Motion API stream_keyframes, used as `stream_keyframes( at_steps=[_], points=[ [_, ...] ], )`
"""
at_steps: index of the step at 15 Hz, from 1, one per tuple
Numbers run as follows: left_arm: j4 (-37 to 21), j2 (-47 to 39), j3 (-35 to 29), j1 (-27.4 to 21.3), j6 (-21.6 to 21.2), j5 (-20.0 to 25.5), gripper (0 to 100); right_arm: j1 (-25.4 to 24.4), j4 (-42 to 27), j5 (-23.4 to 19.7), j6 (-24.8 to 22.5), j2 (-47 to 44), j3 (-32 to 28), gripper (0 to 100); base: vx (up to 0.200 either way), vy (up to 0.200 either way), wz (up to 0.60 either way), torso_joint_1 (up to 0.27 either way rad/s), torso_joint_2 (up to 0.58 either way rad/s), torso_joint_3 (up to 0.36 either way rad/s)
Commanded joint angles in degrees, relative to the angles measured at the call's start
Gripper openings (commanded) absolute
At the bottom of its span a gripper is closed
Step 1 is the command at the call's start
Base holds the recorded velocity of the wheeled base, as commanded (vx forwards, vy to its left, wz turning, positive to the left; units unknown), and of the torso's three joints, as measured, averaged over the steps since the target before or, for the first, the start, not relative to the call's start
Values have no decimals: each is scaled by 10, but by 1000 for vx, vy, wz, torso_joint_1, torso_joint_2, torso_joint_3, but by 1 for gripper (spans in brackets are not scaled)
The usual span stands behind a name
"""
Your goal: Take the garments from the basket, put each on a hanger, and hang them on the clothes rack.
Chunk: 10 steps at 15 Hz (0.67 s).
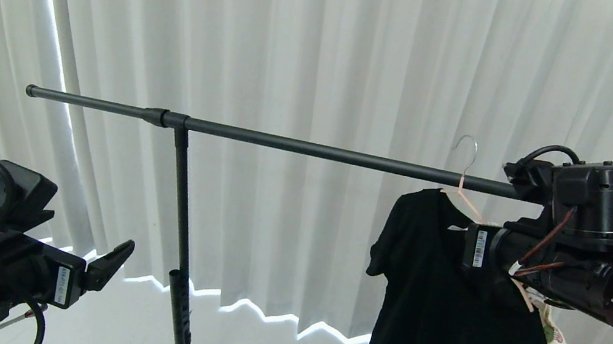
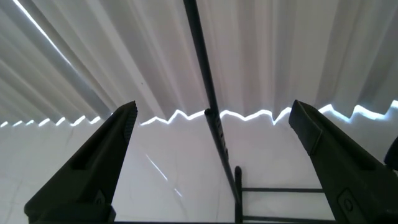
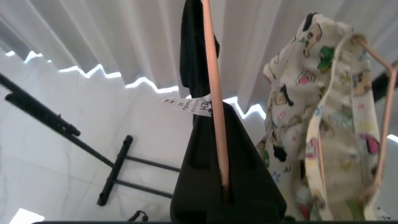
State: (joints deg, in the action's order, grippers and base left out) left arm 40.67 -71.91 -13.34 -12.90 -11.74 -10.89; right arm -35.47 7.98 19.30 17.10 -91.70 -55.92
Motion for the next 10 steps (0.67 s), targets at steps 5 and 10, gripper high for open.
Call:
stream_keyframes(
  at_steps=[5,10],
  points=[
    [0,-1,1,-7,1,0,100,6,0,-11,-4,-25,-3,0,0,0,0,0,0,0],
    [0,1,3,-20,1,1,100,14,64,-26,-37,-88,-2,0,0,0,0,0,0,0]
  ],
)
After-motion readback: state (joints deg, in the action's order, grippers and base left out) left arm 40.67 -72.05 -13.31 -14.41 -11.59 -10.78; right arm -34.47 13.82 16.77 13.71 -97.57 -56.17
